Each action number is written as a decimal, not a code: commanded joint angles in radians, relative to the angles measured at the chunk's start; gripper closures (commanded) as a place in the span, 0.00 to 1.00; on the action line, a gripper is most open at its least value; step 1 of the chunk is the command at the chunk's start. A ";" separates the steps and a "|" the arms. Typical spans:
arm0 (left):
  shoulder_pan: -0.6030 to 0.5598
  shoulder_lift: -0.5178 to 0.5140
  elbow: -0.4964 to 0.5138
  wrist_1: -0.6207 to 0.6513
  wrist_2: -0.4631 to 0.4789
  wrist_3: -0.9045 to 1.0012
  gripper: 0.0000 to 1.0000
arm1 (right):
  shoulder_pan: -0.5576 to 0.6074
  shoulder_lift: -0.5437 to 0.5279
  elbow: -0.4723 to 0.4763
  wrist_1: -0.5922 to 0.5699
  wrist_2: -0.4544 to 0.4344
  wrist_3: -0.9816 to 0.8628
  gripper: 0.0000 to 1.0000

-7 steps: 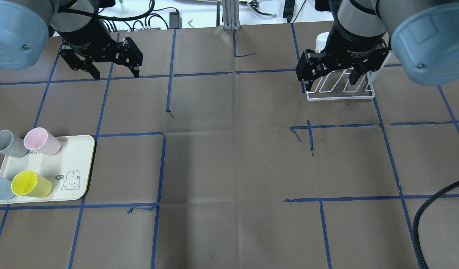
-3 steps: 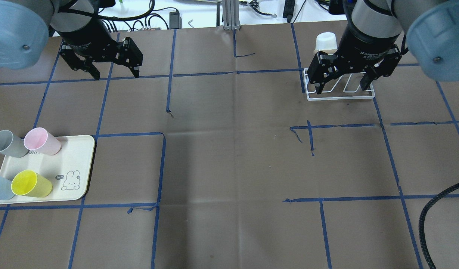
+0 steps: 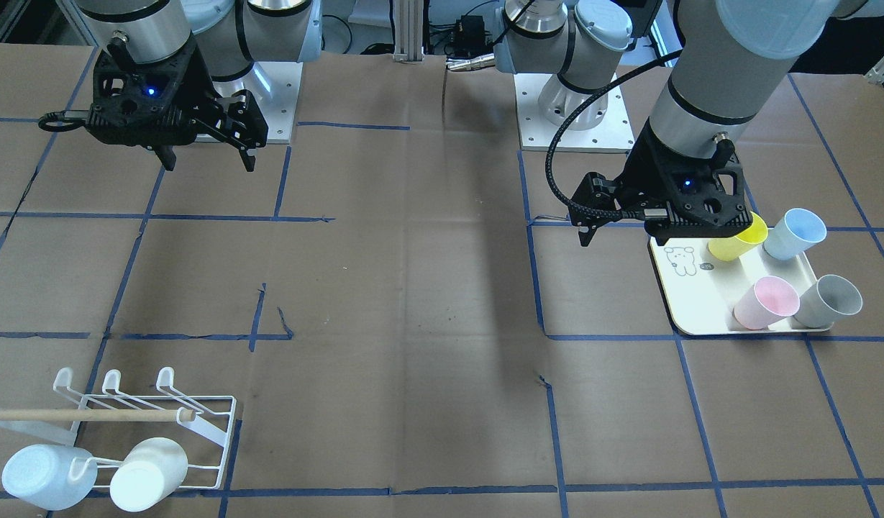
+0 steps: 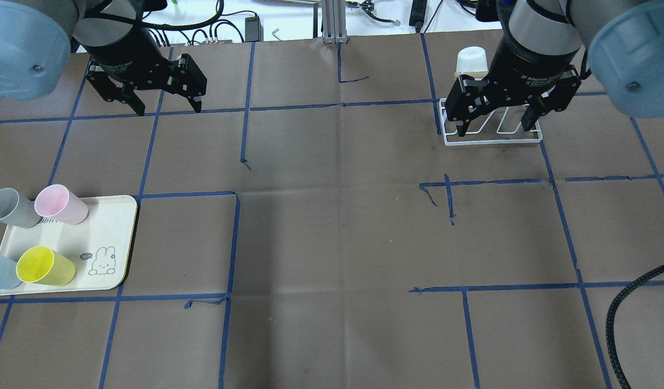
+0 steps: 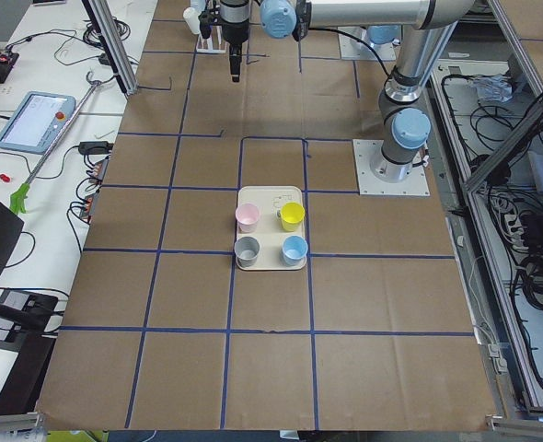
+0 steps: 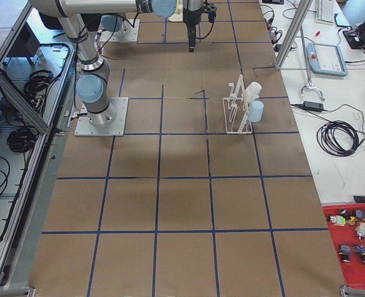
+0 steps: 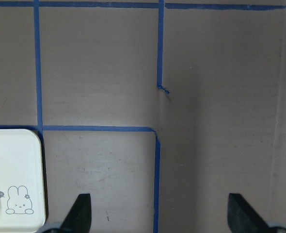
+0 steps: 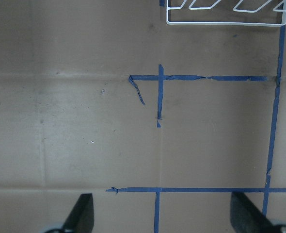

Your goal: Transfer IKEA cup to right arm and place on rack

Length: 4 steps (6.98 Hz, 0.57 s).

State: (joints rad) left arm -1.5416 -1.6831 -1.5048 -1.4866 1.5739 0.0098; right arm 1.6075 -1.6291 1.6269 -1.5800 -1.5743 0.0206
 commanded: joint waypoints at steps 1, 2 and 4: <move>0.000 0.000 0.000 0.000 0.000 0.003 0.01 | 0.000 -0.003 0.002 -0.008 0.000 0.001 0.00; 0.000 0.000 0.000 0.000 0.000 0.003 0.01 | 0.000 -0.005 -0.001 -0.008 0.000 -0.001 0.00; 0.000 0.002 0.000 0.000 0.000 0.006 0.01 | 0.000 -0.003 0.002 -0.008 0.000 -0.001 0.00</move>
State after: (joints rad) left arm -1.5416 -1.6819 -1.5048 -1.4870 1.5738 0.0148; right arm 1.6076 -1.6325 1.6284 -1.5875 -1.5739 0.0208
